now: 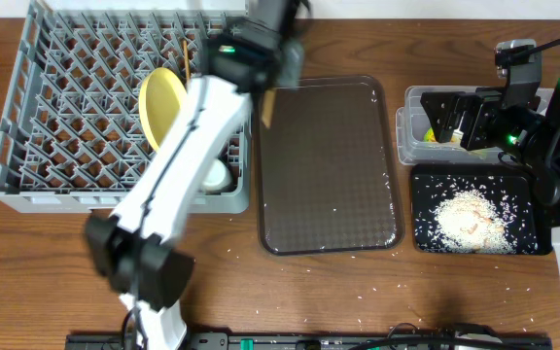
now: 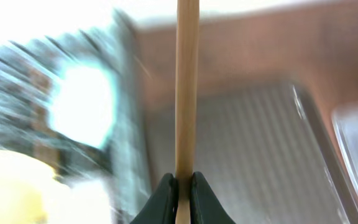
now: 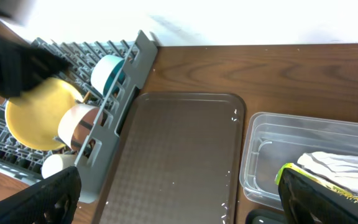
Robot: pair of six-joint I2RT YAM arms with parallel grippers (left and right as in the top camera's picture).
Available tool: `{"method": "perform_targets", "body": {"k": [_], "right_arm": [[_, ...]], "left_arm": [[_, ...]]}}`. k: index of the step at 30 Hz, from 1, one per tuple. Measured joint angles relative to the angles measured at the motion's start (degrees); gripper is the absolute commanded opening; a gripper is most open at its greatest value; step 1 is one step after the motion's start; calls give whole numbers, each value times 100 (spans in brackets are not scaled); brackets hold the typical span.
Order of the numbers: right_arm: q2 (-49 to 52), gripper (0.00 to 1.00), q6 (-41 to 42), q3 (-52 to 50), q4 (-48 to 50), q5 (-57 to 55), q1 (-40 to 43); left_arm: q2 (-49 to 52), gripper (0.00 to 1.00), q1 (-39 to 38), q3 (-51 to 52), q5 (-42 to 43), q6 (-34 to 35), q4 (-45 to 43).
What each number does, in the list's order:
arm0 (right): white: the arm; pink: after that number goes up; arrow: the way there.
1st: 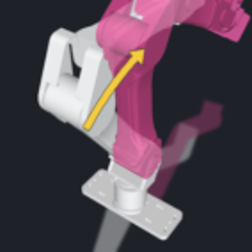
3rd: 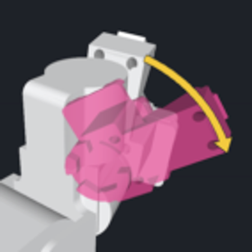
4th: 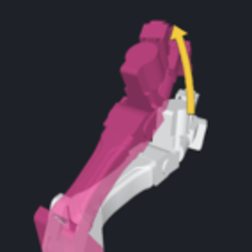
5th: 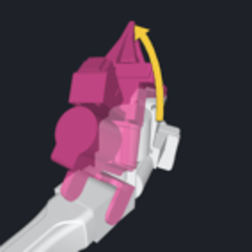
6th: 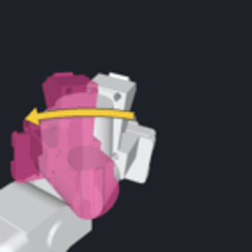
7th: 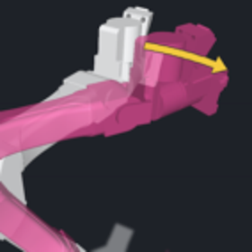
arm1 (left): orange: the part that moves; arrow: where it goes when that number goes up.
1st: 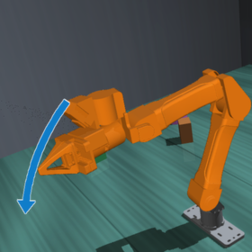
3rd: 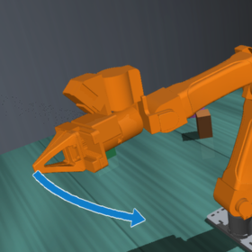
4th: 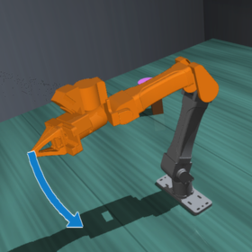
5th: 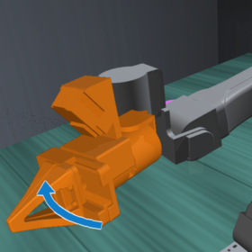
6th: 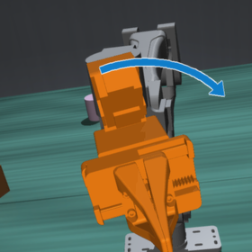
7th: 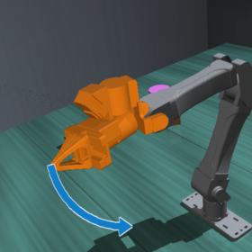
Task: Sort waste into correct bins and load items into the dishwasher
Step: 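Carry second chopstick with left gripper into rack and release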
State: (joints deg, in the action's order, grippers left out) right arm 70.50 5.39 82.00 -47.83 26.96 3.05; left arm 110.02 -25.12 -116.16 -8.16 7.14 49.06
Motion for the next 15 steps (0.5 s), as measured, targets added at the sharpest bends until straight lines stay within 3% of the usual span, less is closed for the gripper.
{"method": "perform_targets", "body": {"k": [5,15], "right_arm": [[0,99,0,0,4,0,0],[0,99,0,0,2,0,0]], "left_arm": [[-177,8,667,-79,-671,-625,-776],[977,8,1768,9,-938,-1040,-1891]]}}
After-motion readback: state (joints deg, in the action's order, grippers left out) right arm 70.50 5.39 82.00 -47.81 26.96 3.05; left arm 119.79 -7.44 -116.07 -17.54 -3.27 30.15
